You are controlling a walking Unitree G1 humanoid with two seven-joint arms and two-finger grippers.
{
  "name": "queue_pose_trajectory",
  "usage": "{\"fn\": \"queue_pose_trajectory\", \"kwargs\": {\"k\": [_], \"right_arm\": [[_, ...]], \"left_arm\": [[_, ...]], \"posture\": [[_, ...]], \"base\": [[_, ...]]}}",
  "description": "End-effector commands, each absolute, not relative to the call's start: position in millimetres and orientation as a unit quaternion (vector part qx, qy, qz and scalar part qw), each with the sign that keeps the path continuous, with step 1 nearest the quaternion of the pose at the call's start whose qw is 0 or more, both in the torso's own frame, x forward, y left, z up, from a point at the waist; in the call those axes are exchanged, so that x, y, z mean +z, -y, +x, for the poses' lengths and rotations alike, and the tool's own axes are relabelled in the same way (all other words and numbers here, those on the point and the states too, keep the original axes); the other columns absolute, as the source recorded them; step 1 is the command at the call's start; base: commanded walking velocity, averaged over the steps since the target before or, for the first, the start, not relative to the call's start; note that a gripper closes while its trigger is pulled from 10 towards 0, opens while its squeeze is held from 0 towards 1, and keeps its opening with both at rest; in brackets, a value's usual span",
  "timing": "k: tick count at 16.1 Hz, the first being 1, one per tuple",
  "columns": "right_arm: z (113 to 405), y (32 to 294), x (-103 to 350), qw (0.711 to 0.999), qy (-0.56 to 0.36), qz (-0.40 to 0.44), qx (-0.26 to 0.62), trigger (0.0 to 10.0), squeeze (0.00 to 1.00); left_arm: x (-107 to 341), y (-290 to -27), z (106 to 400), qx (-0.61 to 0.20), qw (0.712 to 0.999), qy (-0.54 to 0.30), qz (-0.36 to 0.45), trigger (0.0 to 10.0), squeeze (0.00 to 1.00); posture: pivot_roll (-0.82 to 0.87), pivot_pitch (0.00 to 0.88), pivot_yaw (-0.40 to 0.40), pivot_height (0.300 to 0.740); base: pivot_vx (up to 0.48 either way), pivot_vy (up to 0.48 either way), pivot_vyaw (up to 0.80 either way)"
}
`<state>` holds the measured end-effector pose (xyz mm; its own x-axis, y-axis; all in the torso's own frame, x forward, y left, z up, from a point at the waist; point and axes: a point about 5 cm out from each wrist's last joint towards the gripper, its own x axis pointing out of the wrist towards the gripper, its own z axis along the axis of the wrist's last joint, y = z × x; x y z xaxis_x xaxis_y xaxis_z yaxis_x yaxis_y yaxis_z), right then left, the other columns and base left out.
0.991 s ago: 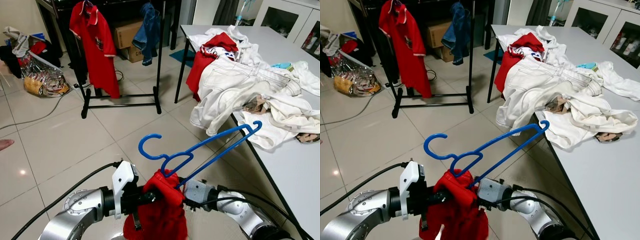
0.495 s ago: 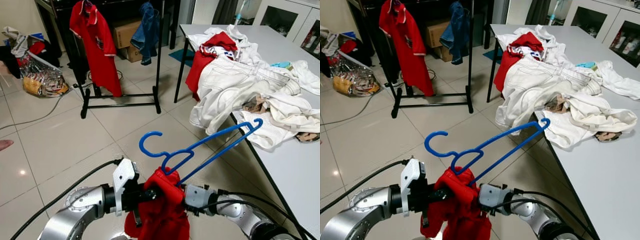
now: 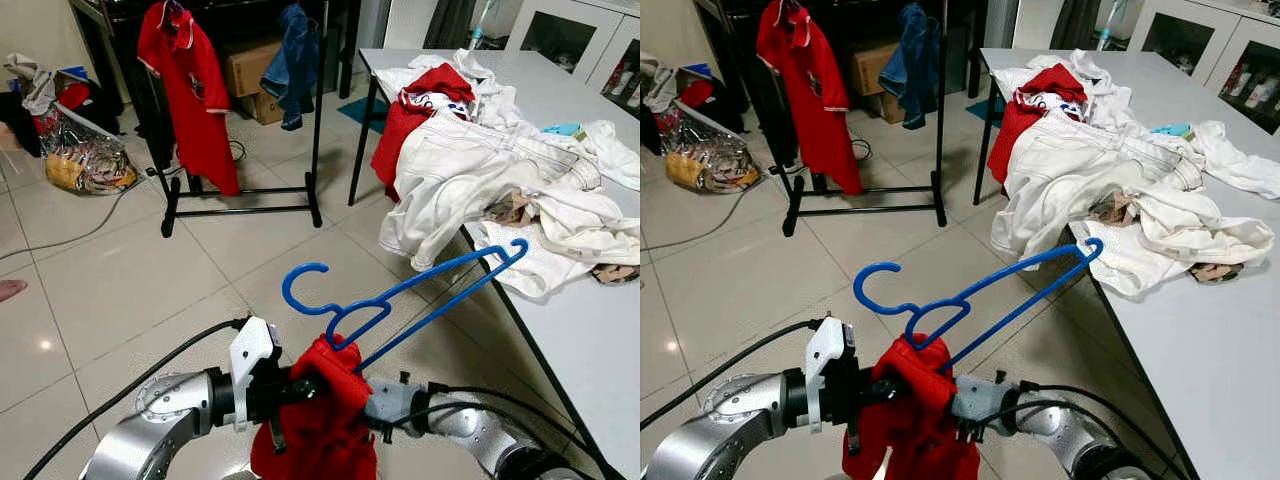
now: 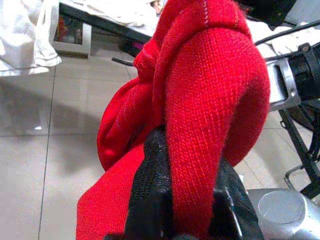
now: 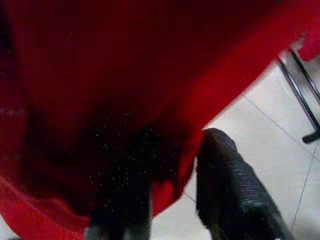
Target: Hang hanger
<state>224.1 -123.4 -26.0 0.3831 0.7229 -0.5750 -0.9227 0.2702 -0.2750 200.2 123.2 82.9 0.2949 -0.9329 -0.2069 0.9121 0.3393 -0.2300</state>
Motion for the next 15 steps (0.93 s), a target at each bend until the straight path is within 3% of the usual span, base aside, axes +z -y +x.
{"fn": "queue_pose_trajectory", "kwargs": {"k": [1,7,12,14,15], "right_arm": [[230.9,132.2,-21.5,0.791,-0.169,-0.289,0.512,0.0,0.00],[252.2,155.2,0.3,0.834,-0.139,-0.260,0.466,0.0,0.00],[247.5,153.0,1.8,0.822,-0.123,-0.264,0.490,0.0,0.00],[246.4,151.3,-2.4,0.812,-0.131,-0.291,0.489,10.0,0.00],[246.1,151.4,-3.4,0.808,-0.133,-0.300,0.489,10.0,0.87]], "left_arm": [[89.8,-119.9,204.4,-0.583,0.801,-0.133,-0.022,10.0,0.00],[89.5,-118.9,206.4,-0.582,0.802,-0.130,-0.021,10.0,0.00],[89.2,-117.8,207.1,-0.584,0.802,-0.127,-0.021,10.0,0.00],[88.7,-117.8,207.2,-0.584,0.801,-0.127,-0.020,10.0,0.00],[88.6,-117.8,207.2,-0.584,0.801,-0.128,-0.020,10.0,0.00]], "posture": [[0.01,0.000,-0.016,0.740],[0.01,0.000,-0.018,0.740],[0.00,0.000,-0.018,0.740],[0.00,0.000,-0.018,0.740],[0.00,0.000,-0.018,0.740]], "base": [[0.000,0.000,0.00],[0.000,0.000,0.00],[0.000,0.000,0.00],[0.000,0.000,0.00],[0.000,0.000,0.00]]}}
